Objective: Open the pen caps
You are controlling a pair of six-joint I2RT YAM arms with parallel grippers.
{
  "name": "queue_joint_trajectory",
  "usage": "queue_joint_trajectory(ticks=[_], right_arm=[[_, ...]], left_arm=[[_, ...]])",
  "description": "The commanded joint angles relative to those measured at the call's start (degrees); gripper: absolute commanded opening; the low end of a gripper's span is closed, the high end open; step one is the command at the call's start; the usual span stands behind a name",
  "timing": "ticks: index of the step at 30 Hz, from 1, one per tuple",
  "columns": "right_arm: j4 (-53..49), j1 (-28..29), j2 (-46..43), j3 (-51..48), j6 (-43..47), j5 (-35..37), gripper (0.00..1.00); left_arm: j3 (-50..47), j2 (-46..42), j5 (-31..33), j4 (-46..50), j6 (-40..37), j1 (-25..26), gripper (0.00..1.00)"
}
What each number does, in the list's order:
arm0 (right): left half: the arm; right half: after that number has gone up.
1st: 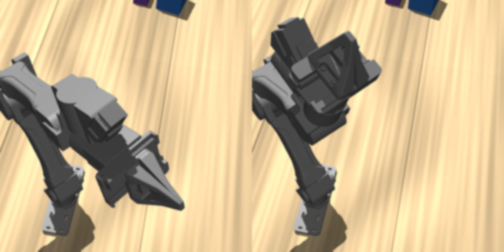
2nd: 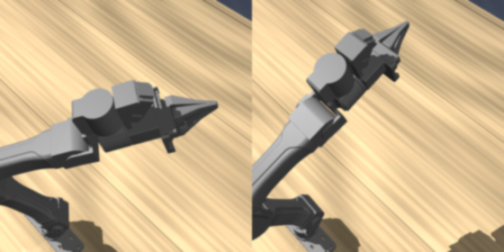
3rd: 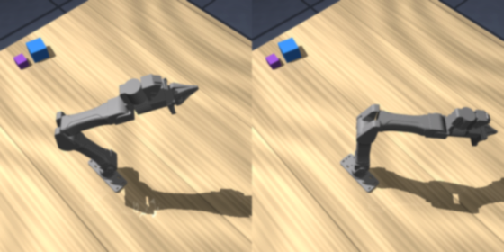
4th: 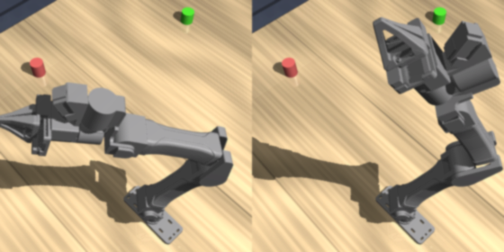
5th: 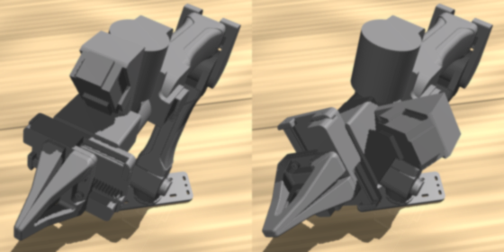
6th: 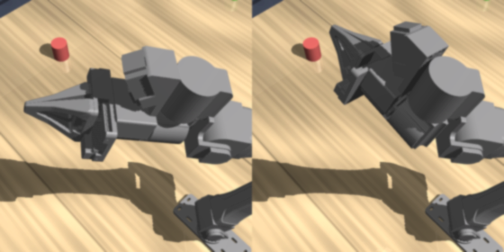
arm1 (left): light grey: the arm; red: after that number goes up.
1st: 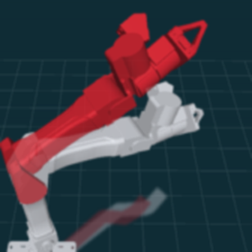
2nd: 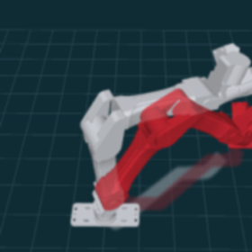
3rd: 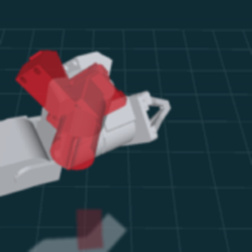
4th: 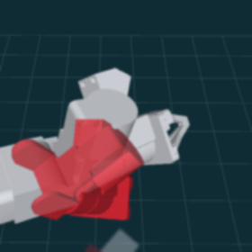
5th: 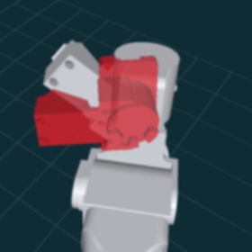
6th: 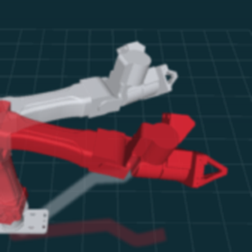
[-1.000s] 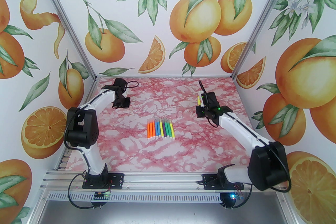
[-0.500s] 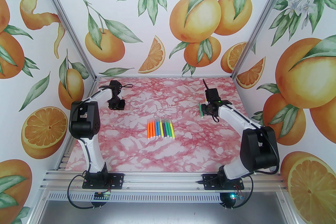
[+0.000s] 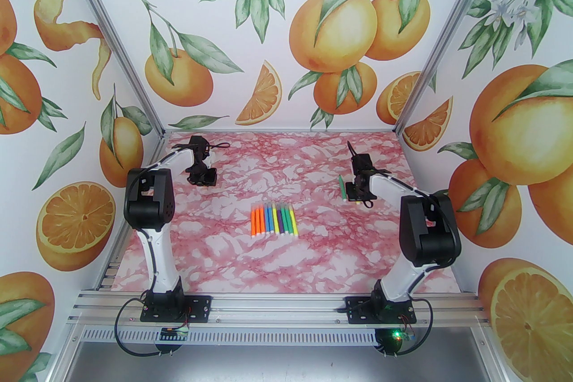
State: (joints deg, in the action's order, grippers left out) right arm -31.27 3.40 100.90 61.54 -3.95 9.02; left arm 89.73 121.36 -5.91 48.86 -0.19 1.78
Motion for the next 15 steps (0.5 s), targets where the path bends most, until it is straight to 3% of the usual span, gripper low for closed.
queue_joint_trajectory(ticks=[1,15], right_arm=[[1.4,-0.5,1.0,1.4,0.4,-1.9,0.00],[0.9,-1.1,4.2,2.8,-0.8,-3.8,0.08]], left_arm=[[0.8,3.1,-2.8,-0.6,-0.2,-0.2,0.01],[-0.3,4.3,-4.6,-1.5,0.1,-0.2,0.07]])
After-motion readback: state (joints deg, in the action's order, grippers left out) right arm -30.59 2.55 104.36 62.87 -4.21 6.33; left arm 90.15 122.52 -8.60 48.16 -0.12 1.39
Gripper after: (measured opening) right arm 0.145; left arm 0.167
